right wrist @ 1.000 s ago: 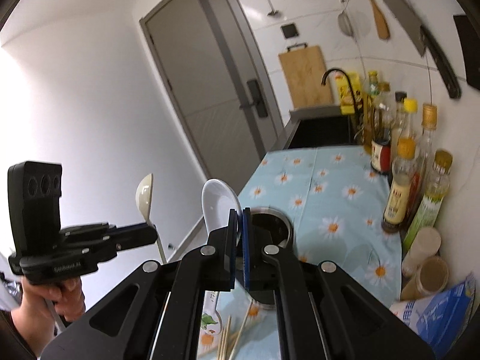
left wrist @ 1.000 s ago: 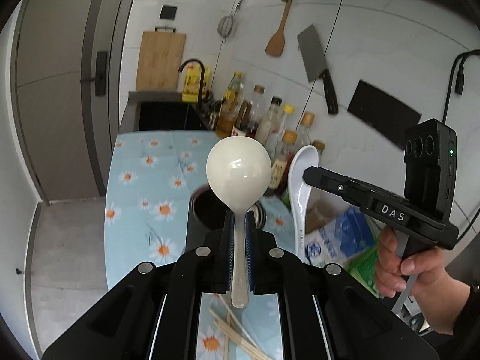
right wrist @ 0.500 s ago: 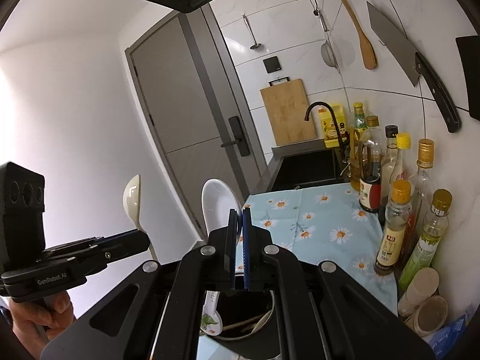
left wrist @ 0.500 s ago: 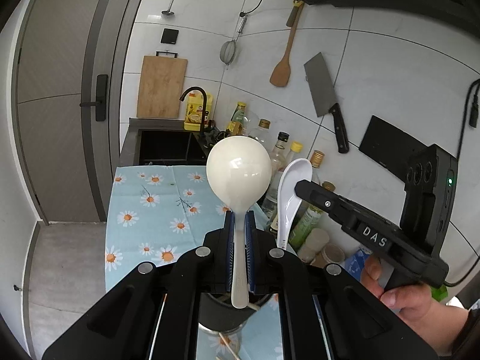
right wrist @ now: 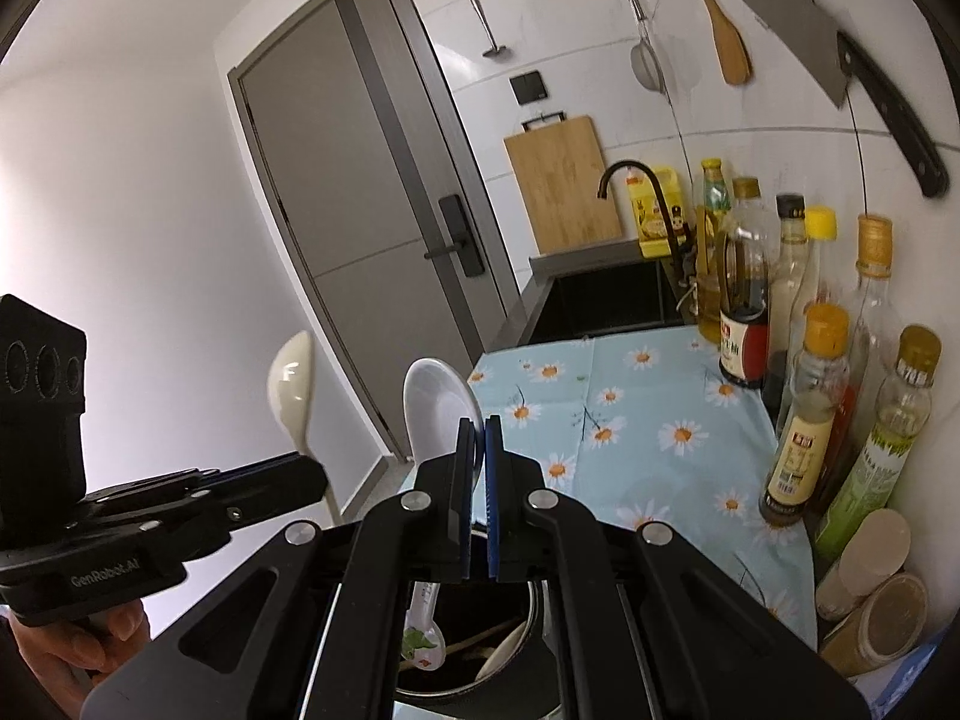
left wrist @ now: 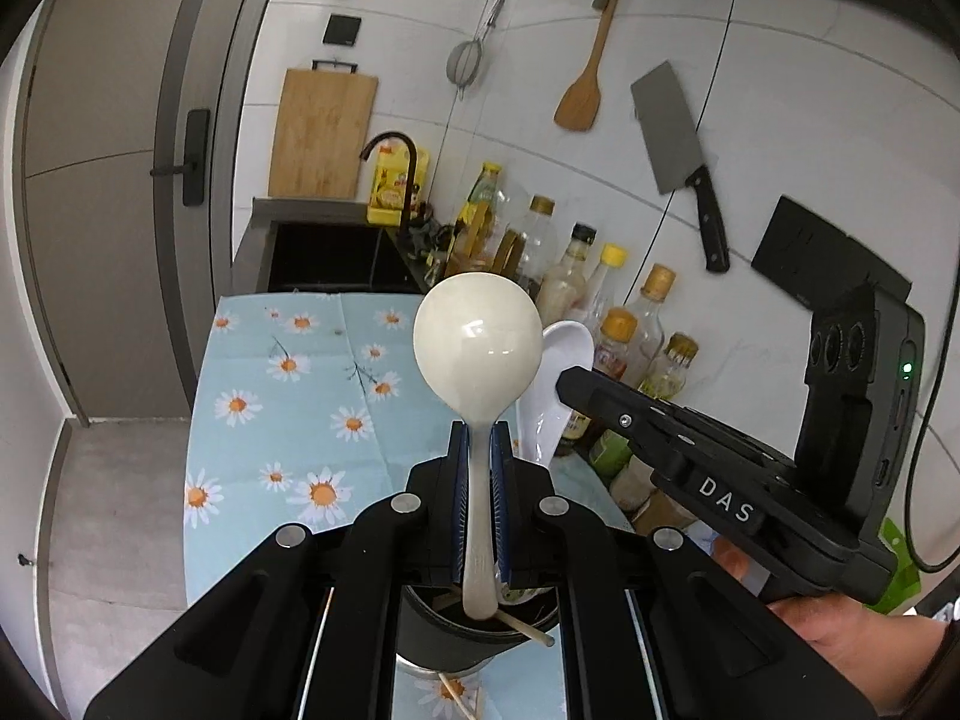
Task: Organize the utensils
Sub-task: 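Lift both spoons over the black holder and open both tools to drop them, then move both open tools back down to the pile of wooden chopsticks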
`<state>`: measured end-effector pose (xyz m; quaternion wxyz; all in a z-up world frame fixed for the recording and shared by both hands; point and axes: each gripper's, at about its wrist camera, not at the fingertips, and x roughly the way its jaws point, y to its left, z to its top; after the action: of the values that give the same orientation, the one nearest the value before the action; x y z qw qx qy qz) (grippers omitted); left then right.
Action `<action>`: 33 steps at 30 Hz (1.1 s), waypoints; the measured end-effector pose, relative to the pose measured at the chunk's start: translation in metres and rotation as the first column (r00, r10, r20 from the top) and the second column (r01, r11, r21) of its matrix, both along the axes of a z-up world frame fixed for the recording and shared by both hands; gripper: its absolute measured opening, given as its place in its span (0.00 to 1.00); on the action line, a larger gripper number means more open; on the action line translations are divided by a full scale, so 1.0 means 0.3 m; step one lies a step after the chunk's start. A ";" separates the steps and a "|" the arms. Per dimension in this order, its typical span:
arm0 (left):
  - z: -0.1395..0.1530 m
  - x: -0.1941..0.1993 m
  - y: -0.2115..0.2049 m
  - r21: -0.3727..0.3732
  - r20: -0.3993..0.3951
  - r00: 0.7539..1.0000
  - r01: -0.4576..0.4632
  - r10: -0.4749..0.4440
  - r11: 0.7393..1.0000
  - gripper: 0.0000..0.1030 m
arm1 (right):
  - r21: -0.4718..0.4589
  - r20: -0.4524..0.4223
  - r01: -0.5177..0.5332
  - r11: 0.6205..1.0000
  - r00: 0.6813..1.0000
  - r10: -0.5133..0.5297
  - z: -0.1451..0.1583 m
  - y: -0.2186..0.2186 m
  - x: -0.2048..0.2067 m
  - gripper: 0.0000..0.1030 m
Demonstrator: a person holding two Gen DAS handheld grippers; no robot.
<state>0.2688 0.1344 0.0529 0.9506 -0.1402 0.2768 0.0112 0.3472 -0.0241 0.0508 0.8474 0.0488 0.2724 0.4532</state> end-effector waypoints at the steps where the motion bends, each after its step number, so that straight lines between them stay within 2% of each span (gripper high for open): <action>1: -0.014 0.007 -0.002 0.001 -0.014 1.000 0.002 -0.002 1.000 0.07 | -0.011 -0.003 -0.004 1.000 1.000 0.004 -0.008 0.005 -0.002 0.04; 7: -0.074 0.027 -0.020 0.004 -0.091 0.996 0.019 -0.019 1.000 0.08 | -0.039 -0.042 -0.024 0.999 0.999 0.022 -0.040 0.011 -0.007 0.07; 11: -0.094 0.019 -0.017 -0.007 -0.119 0.993 0.010 -0.011 1.000 0.09 | -0.042 -0.080 -0.017 0.999 0.997 0.014 -0.055 0.000 -0.006 0.16; 12: -0.096 0.016 -0.015 -0.010 -0.124 0.992 0.004 -0.005 1.000 0.20 | -0.038 -0.085 -0.012 0.999 0.996 0.009 -0.055 -0.006 -0.007 0.23; 13: -0.098 0.011 -0.013 -0.007 -0.125 0.992 -0.006 0.005 1.000 0.27 | -0.029 -0.091 -0.010 1.000 0.996 0.008 -0.055 -0.013 -0.009 0.24; 25: -0.076 -0.051 -0.008 -0.017 -0.108 0.994 -0.033 0.031 0.999 0.27 | -0.013 -0.094 0.000 1.000 0.996 -0.001 -0.013 -0.072 -0.049 0.25; 33: -0.057 -0.139 -0.020 -0.035 -0.096 0.995 -0.044 0.040 0.998 0.27 | -0.001 -0.108 -0.042 0.999 0.993 0.042 -0.002 -0.127 -0.117 0.25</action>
<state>0.2272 0.1283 0.0358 0.9331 -0.1627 0.3191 0.0329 0.3120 -0.0621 0.0503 0.8218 0.0659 0.3194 0.4672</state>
